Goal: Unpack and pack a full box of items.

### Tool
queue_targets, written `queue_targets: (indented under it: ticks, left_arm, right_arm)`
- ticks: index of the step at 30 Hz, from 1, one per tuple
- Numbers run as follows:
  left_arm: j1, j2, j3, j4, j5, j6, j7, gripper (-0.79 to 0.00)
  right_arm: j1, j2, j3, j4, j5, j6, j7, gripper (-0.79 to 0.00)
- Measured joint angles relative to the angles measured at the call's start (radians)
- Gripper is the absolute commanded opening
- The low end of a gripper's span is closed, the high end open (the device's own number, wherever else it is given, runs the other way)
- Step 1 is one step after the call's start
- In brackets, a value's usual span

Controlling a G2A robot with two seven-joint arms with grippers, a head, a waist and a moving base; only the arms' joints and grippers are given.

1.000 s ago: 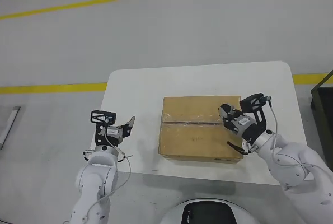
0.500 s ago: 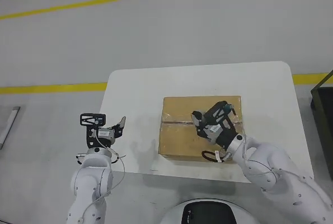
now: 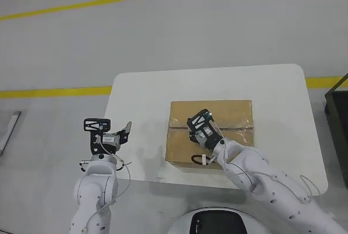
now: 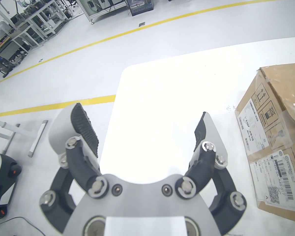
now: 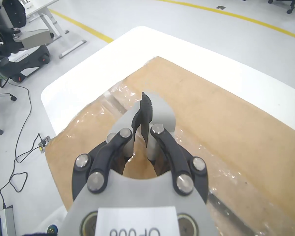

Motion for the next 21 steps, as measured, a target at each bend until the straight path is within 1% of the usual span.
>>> queue_targets:
  ticks: [11,21]
  left_arm:
    - [0.0,0.0,0.0,0.0,0.0,0.0,0.0,0.0]
    - [0.0,0.0,0.0,0.0,0.0,0.0,0.0,0.0]
  right_arm:
    - [-0.082,0.01,0.086,-0.045,-0.015,-0.007,0.013,-0.785]
    - [-0.199,0.029,0.185,-0.125,-0.085,-0.021,0.013,-0.785]
